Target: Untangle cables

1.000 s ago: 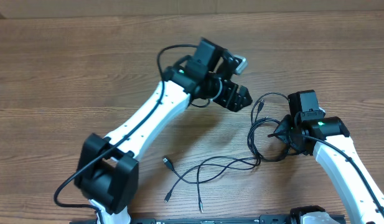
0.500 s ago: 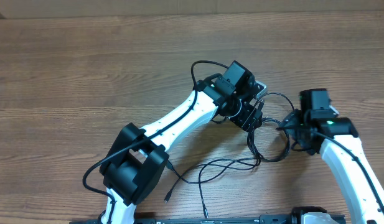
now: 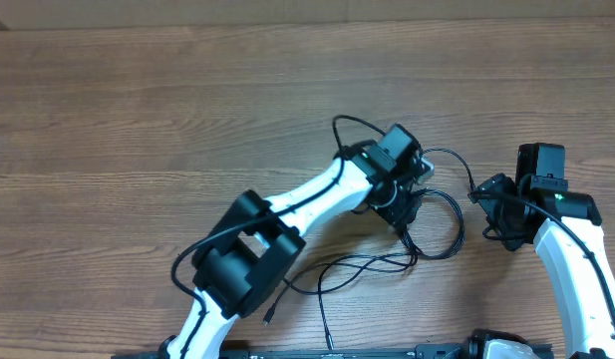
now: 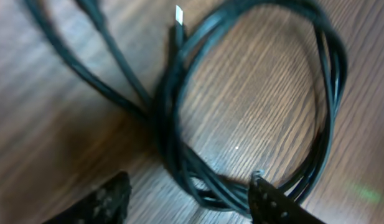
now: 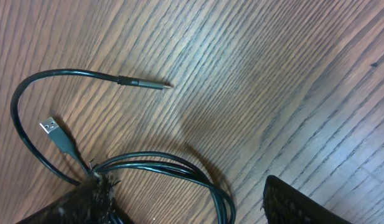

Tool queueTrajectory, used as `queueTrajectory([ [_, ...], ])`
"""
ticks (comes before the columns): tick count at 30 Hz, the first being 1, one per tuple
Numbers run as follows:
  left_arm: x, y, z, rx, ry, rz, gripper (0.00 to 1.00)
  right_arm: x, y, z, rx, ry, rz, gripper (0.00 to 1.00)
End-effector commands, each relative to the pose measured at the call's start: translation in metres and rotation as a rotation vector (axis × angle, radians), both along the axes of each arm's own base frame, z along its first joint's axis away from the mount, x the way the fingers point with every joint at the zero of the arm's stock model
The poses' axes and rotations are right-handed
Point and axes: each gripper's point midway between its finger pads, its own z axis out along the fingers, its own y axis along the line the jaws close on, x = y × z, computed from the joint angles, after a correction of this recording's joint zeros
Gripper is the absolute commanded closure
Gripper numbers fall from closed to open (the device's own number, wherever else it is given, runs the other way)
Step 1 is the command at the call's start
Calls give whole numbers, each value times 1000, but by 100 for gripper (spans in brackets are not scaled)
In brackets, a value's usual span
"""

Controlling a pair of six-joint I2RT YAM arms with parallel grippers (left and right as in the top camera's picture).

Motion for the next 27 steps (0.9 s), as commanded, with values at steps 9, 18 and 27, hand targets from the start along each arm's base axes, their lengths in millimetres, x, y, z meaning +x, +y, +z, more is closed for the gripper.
queueTrajectory([
  [9,5,0,-11,102,-120,-2,57,6,-1,7,4,-28,2,24],
  [18,4,2,-15,118,-114,29,55,7,5,7,34,-33,12,23],
  [27,-2,-3,-16,108,-98,36,56,7,5,7,35,-33,13,24],
])
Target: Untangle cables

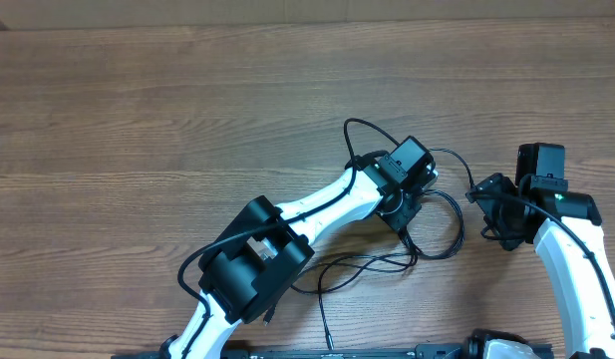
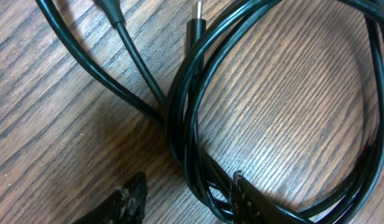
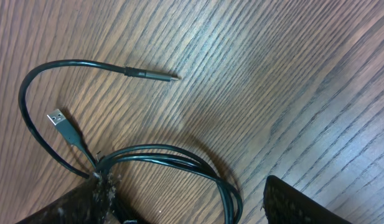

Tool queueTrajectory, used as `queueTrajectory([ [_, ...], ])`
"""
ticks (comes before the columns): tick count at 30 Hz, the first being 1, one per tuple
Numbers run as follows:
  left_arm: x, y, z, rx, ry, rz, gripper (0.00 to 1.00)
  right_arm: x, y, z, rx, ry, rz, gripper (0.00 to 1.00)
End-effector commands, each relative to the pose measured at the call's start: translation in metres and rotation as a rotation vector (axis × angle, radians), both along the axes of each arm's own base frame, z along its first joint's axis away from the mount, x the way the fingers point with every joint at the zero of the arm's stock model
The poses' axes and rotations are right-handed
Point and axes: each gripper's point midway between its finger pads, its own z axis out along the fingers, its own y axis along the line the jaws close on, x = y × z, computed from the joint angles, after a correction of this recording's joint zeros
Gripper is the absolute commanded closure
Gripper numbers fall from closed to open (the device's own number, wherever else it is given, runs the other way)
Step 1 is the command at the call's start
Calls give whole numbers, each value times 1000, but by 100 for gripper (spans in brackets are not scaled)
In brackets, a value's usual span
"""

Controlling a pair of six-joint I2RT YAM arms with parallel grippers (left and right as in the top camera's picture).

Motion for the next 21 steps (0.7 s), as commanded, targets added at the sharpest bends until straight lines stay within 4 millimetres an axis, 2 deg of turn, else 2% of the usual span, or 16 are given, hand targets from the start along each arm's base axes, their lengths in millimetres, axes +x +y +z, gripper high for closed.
queueTrajectory([
  [1,-8,-5,-7,9,16,6,56,6,-1,7,1,-27,0,23],
  [7,-10,-8,-7,9,8,2,58,6,-1,7,1,-27,0,23],
  [11,-11,-7,-8,10,9,4,66,6,-1,7,1,-27,0,23],
  [18,-17,1,-22,28,31,18,67,6,-1,7,1,-27,0,23],
  [19,-17,1,-22,28,31,18,72,6,-1,7,1,-27,0,23],
  [20,-17,1,-22,27,30,18,81,6,-1,7,1,-27,0,23],
  [21,-17,1,-22,27,29,18,96,6,-1,7,1,-27,0,23],
])
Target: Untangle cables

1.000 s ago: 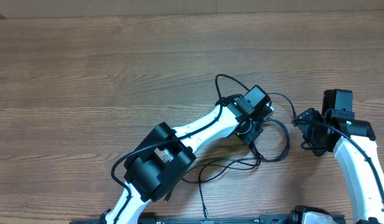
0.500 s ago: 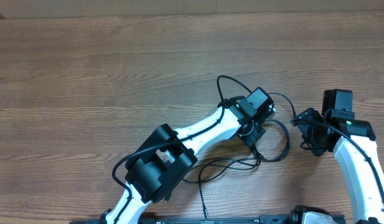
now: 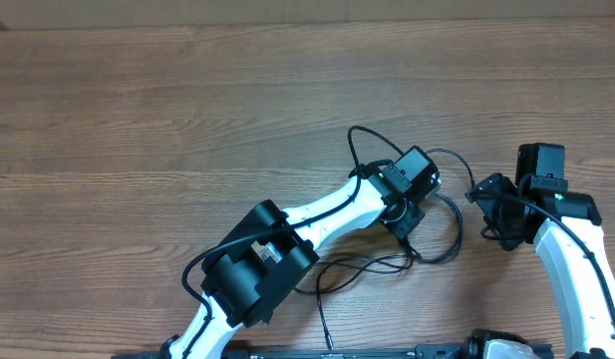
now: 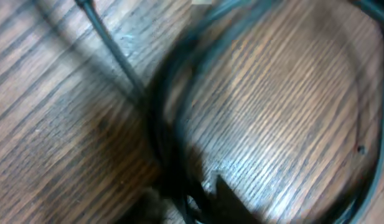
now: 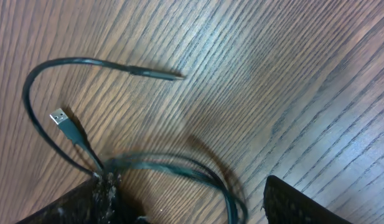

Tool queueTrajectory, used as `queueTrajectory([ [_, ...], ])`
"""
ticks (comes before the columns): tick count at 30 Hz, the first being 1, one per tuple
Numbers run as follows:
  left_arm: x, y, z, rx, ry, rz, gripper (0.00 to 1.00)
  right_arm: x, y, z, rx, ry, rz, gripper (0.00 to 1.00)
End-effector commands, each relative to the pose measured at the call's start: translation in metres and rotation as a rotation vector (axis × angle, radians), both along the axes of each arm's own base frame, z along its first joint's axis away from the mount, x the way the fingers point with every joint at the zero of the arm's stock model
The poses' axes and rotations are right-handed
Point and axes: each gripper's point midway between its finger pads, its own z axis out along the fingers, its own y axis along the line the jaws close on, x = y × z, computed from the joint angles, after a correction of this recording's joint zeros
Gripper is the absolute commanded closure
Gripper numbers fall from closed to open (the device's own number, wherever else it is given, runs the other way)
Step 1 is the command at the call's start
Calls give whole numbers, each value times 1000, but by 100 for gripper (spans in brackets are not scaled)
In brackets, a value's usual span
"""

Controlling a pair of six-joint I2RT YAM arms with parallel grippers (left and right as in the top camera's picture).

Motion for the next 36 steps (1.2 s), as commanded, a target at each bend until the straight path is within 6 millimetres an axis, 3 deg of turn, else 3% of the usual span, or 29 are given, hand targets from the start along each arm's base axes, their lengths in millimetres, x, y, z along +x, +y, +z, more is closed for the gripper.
queueTrajectory([
  [1,-6,5,-13,31,17,0,96,6,-2,7,-4,-26,-2,23],
  [4,-2,9,-8,39,20,11,96,6,-2,7,-4,-27,-2,23],
  [6,5,12,7,34,16,25,96,6,-2,7,-1,-27,-1,23],
  [11,30,8,70,-76,-24,56,96,10,28,10,121,-66,176,23],
  [15,32,-2,114,-202,-18,33,96,6,50,12,173,-77,331,23],
  [20,29,5,126,-214,-9,28,96,7,57,12,147,-85,415,22],
  [25,12,3,128,-239,58,-39,96,27,55,20,112,-168,423,23],
  [27,8,3,128,-242,75,-52,96,35,51,22,84,-198,418,36],
  [29,4,7,125,-223,83,-67,96,39,45,23,53,-209,405,63],
  [32,-3,17,121,-180,102,-103,96,42,38,23,17,-209,381,90],
  [34,-4,24,123,-162,120,-99,96,41,36,23,4,-201,375,96],
  [36,-3,28,129,-160,124,-89,96,38,34,21,-3,-186,365,96],
])
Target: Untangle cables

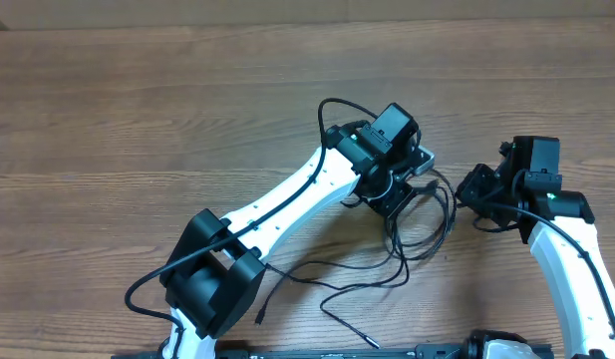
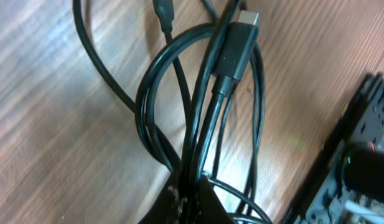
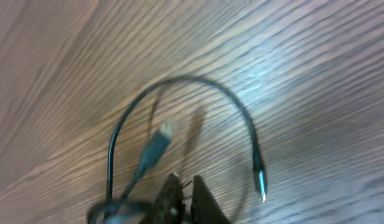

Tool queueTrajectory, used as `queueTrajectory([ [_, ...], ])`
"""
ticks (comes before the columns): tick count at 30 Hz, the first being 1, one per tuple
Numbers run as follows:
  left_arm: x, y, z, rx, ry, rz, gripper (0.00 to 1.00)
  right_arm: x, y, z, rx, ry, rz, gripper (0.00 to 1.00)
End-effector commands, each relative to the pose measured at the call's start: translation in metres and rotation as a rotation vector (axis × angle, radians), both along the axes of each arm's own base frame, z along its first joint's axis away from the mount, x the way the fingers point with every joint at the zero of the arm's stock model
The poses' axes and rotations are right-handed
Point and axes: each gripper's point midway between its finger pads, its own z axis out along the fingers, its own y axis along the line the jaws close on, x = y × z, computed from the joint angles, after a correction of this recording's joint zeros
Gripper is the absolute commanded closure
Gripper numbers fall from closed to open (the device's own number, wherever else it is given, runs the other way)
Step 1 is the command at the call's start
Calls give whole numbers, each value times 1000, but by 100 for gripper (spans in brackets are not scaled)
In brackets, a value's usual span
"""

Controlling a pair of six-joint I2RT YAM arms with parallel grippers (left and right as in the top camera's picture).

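A tangle of thin black cables (image 1: 424, 227) lies on the wooden table right of centre, with loose ends trailing toward the front edge. My left gripper (image 1: 392, 197) is shut on a bundle of strands (image 2: 198, 124); a black USB-C plug (image 2: 236, 42) lies across the bundle. My right gripper (image 1: 466, 189) sits just right of the tangle. In the right wrist view its fingertips (image 3: 203, 194) are pressed together with a thin strand between them. A USB plug (image 3: 155, 142) and a thin pin plug (image 3: 260, 180) lie just beyond, joined by a cable loop (image 3: 179, 81).
Bare wooden table (image 1: 138, 120) stretches to the left and back. Two cable ends (image 1: 362, 342) reach toward the front edge near the arm bases. The right arm's black housing (image 2: 366, 143) is close beside the left gripper.
Both grippers have shut. The left one holds the bundle and has shifted up and left, pulling the tangle with it. The right one closed and moved left; the trailing ends slid forward.
Both grippers stood open over the tangle, the left above the coil, the right beside the loose plugs. The left gripper then sat lower over the coil, jaws narrower around the strands. By now both have shut and the coil has been pulled up-left and stretched.
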Motion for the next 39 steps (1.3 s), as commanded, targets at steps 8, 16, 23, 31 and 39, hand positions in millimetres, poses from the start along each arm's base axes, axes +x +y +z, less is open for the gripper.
queueTrajectory([
  [8,33,6,67,-166,-85,28,96,-13,14,0,75,56,13,61],
  [16,33,6,68,-175,-73,33,96,-14,44,12,186,-5,209,26],
  [23,23,-4,77,-252,-22,-6,96,-11,43,13,181,-19,213,27],
  [31,13,-8,87,-316,35,-39,96,-4,18,6,34,-21,156,96],
  [39,43,40,60,-118,-7,102,96,-23,-39,-9,-167,119,-209,96],
])
